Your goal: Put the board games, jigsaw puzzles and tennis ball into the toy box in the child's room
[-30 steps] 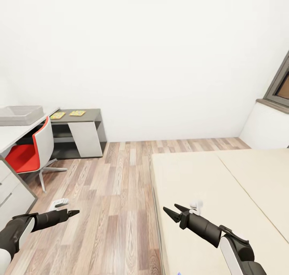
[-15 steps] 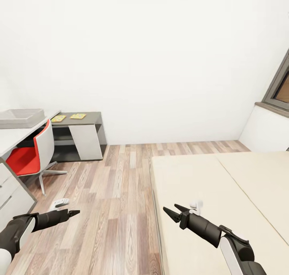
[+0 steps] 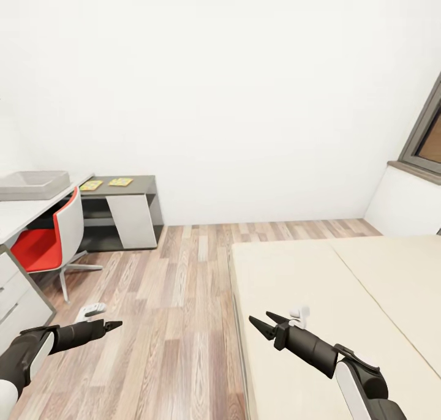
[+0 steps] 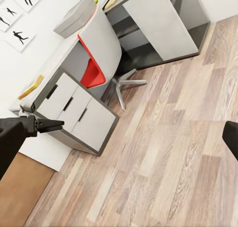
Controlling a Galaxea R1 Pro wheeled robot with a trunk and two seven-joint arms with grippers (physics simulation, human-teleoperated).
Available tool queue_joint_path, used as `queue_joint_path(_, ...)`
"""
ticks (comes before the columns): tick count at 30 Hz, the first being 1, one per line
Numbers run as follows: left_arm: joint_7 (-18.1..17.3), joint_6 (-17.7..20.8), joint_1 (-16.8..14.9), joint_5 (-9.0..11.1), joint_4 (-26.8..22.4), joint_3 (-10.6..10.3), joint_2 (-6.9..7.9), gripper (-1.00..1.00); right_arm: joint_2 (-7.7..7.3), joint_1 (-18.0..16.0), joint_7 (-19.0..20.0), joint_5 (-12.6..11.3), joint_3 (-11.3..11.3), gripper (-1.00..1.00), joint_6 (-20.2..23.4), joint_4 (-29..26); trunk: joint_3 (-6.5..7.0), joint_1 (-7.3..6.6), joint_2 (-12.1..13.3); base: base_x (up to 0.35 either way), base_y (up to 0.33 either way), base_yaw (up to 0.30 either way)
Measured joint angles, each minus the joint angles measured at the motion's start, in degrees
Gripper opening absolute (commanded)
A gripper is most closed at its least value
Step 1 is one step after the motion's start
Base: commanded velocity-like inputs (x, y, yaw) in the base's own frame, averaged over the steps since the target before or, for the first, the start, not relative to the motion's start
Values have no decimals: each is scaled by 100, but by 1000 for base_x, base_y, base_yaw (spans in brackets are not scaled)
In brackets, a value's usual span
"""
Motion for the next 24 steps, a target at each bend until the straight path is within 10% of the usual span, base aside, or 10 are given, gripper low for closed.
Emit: queue_joint_path(24, 0, 0, 0, 0, 0, 0, -1, 100, 0, 0, 0, -10, -1, 100, 1, 0, 161, 0, 1, 0, 1, 56)
